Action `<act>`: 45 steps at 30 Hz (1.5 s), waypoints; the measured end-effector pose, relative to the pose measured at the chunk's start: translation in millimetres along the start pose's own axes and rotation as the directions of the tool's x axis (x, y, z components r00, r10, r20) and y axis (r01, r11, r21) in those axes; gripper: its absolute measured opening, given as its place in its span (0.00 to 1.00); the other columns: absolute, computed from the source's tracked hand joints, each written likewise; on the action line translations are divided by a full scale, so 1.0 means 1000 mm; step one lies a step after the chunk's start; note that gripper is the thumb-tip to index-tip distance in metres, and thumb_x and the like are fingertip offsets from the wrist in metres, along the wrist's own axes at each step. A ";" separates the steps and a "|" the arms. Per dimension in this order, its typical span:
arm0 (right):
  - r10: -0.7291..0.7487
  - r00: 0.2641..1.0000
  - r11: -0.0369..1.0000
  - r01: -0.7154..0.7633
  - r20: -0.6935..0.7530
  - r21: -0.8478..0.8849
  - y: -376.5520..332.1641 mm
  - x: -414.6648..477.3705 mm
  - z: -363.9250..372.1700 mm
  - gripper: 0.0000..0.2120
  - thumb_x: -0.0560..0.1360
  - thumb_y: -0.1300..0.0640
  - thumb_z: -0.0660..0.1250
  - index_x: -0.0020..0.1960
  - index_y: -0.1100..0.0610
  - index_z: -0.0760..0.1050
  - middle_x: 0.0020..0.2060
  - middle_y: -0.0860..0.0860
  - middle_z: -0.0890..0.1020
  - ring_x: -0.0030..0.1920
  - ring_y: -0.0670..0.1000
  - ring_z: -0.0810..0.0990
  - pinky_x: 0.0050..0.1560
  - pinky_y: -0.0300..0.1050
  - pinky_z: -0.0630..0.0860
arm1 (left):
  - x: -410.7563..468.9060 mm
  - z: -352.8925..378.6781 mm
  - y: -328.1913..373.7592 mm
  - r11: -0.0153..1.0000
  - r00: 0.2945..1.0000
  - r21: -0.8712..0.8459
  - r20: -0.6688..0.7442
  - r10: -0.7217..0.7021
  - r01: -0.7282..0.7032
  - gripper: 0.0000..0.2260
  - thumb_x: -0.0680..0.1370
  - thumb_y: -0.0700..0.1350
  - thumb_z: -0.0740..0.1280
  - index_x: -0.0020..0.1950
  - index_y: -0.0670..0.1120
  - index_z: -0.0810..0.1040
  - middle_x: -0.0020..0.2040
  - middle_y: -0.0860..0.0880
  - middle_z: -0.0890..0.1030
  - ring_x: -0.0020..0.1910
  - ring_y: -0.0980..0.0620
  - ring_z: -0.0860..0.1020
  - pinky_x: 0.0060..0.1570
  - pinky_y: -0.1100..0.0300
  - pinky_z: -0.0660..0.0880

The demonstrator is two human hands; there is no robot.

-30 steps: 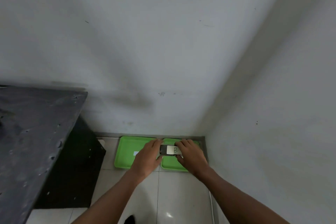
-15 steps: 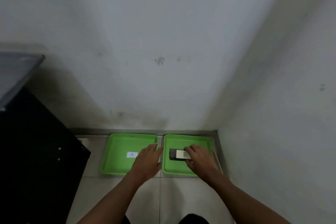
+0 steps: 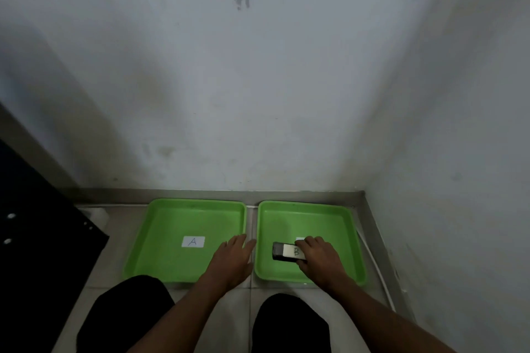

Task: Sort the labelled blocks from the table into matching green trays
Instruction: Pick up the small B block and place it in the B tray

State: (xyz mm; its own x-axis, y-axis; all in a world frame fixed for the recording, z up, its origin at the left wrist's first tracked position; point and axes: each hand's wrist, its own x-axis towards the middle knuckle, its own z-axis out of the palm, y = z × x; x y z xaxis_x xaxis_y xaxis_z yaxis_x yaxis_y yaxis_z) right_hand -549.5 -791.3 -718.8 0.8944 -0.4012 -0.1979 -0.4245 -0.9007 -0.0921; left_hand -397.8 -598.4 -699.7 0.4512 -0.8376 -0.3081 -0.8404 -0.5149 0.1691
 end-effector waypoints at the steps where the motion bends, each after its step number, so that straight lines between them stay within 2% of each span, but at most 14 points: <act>1: 0.000 1.000 1.000 0.000 0.011 0.001 0.005 0.007 0.005 0.20 0.78 0.51 0.62 0.68 0.54 0.69 0.61 0.53 0.78 0.58 0.56 0.75 0.55 0.50 0.73 | 0.007 0.005 -0.001 1.000 1.000 -0.009 0.016 -0.003 0.003 0.28 0.81 0.49 0.61 0.79 0.46 0.56 0.79 0.40 0.59 0.78 0.43 0.59 0.75 0.46 0.61; 10: 0.058 0.995 0.997 -0.063 0.080 0.051 0.052 0.096 0.041 0.20 0.76 0.54 0.63 0.68 0.54 0.70 0.61 0.52 0.78 0.59 0.55 0.74 0.55 0.49 0.73 | 0.090 0.038 -0.005 0.998 0.992 -0.051 0.119 -0.040 0.047 0.28 0.81 0.47 0.61 0.80 0.50 0.54 0.80 0.42 0.56 0.79 0.44 0.57 0.75 0.48 0.60; 17: 0.080 0.986 0.992 -0.092 0.145 0.081 0.074 0.164 0.082 0.22 0.76 0.59 0.64 0.69 0.56 0.69 0.63 0.54 0.77 0.61 0.55 0.74 0.58 0.48 0.73 | 0.142 0.068 -0.016 0.996 0.981 -0.023 0.179 -0.077 0.083 0.31 0.82 0.46 0.61 0.80 0.53 0.49 0.81 0.41 0.49 0.80 0.39 0.52 0.77 0.42 0.57; 23: 0.078 0.982 0.991 -0.096 0.172 0.094 0.072 0.192 0.116 0.22 0.76 0.59 0.64 0.70 0.57 0.68 0.64 0.56 0.76 0.62 0.56 0.73 0.62 0.49 0.73 | 0.148 0.100 -0.027 0.994 0.939 0.109 0.337 -0.061 0.025 0.30 0.82 0.42 0.59 0.80 0.50 0.49 0.82 0.42 0.47 0.80 0.37 0.46 0.76 0.35 0.50; 25: 0.078 0.984 0.991 -0.094 0.160 0.094 0.071 0.196 0.122 0.22 0.77 0.59 0.63 0.70 0.57 0.67 0.65 0.56 0.75 0.63 0.56 0.72 0.63 0.50 0.72 | 0.145 0.102 -0.025 0.994 0.959 0.108 0.284 -0.027 -0.004 0.31 0.78 0.43 0.65 0.79 0.51 0.58 0.80 0.41 0.57 0.79 0.35 0.53 0.74 0.32 0.56; 27: 0.082 0.985 0.991 -0.097 0.153 0.092 0.070 0.199 0.123 0.23 0.77 0.59 0.63 0.71 0.57 0.66 0.65 0.56 0.75 0.64 0.57 0.72 0.64 0.50 0.71 | 0.147 0.093 -0.023 0.993 0.961 0.119 0.275 -0.041 0.008 0.33 0.66 0.49 0.79 0.70 0.53 0.75 0.70 0.41 0.75 0.71 0.35 0.71 0.62 0.33 0.74; 28: 0.087 0.985 0.991 -0.101 0.152 0.087 0.070 0.200 0.122 0.23 0.77 0.58 0.63 0.71 0.57 0.65 0.66 0.56 0.74 0.65 0.57 0.71 0.65 0.51 0.70 | 0.146 0.094 -0.024 0.990 0.975 0.139 0.223 -0.013 -0.018 0.33 0.66 0.49 0.79 0.70 0.53 0.75 0.70 0.41 0.75 0.71 0.35 0.71 0.62 0.33 0.74; 29: 0.091 0.984 0.991 -0.104 0.151 0.081 0.069 0.199 0.121 0.24 0.78 0.58 0.63 0.72 0.57 0.64 0.67 0.57 0.73 0.66 0.57 0.70 0.67 0.52 0.69 | 0.145 0.099 -0.025 0.992 0.985 0.126 0.172 0.001 -0.023 0.32 0.73 0.47 0.73 0.76 0.52 0.67 0.76 0.39 0.67 0.75 0.35 0.63 0.69 0.33 0.67; 30: 0.096 0.984 0.991 -0.109 0.150 0.079 0.069 0.198 0.119 0.25 0.78 0.58 0.63 0.74 0.57 0.62 0.68 0.57 0.72 0.68 0.57 0.69 0.69 0.53 0.67 | 0.144 0.104 -0.027 0.991 0.974 0.128 0.226 0.002 -0.032 0.30 0.79 0.43 0.64 0.79 0.50 0.57 0.80 0.39 0.58 0.79 0.35 0.54 0.74 0.33 0.56; 31: 0.102 0.984 0.990 -0.114 0.145 0.079 0.068 0.194 0.116 0.26 0.78 0.58 0.63 0.75 0.57 0.61 0.69 0.58 0.71 0.69 0.57 0.67 0.71 0.53 0.65 | 0.142 0.104 -0.029 0.990 0.954 0.140 0.300 -0.018 -0.025 0.30 0.81 0.41 0.60 0.80 0.49 0.52 0.81 0.39 0.52 0.80 0.36 0.49 0.76 0.35 0.51; 32: 0.105 0.985 0.990 -0.117 0.136 0.081 0.066 0.190 0.112 0.28 0.78 0.58 0.63 0.75 0.58 0.59 0.70 0.58 0.70 0.70 0.58 0.66 0.71 0.54 0.64 | 0.141 0.101 -0.029 0.991 0.951 0.136 0.308 -0.028 -0.015 0.30 0.81 0.41 0.58 0.80 0.49 0.50 0.81 0.39 0.50 0.80 0.37 0.47 0.77 0.36 0.49; 35: 0.091 0.989 0.991 -0.101 0.119 0.085 0.062 0.170 0.094 0.29 0.78 0.59 0.63 0.76 0.58 0.57 0.71 0.59 0.68 0.71 0.58 0.65 0.73 0.53 0.63 | 0.132 0.086 -0.025 0.993 0.961 0.118 0.275 -0.038 0.005 0.28 0.82 0.41 0.57 0.81 0.48 0.50 0.81 0.38 0.51 0.80 0.37 0.49 0.77 0.37 0.50; 40: 0.088 0.995 0.991 -0.093 0.055 0.100 0.037 0.130 0.051 0.27 0.77 0.59 0.61 0.75 0.58 0.60 0.70 0.58 0.70 0.70 0.56 0.67 0.72 0.50 0.64 | 0.107 0.044 -0.021 0.994 0.984 0.104 0.168 -0.064 0.047 0.29 0.82 0.41 0.58 0.80 0.48 0.51 0.81 0.39 0.53 0.79 0.38 0.52 0.77 0.38 0.53; 45: 0.054 0.997 0.995 -0.049 -0.054 0.083 -0.005 0.087 -0.005 0.28 0.77 0.57 0.61 0.75 0.59 0.59 0.71 0.61 0.68 0.71 0.59 0.66 0.71 0.53 0.64 | 0.073 -0.013 -0.019 0.992 0.997 0.122 0.052 -0.052 0.045 0.29 0.81 0.42 0.60 0.80 0.48 0.54 0.80 0.39 0.55 0.79 0.38 0.54 0.76 0.39 0.55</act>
State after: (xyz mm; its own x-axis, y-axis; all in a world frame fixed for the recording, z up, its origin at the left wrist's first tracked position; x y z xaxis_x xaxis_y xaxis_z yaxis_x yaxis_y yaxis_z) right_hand -469.0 -822.2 -730.5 0.8767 -0.4573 -0.1492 -0.4780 -0.8631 -0.1630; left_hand -344.9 -652.3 -712.9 0.4779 -0.7991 -0.3646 -0.8494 -0.5262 0.0400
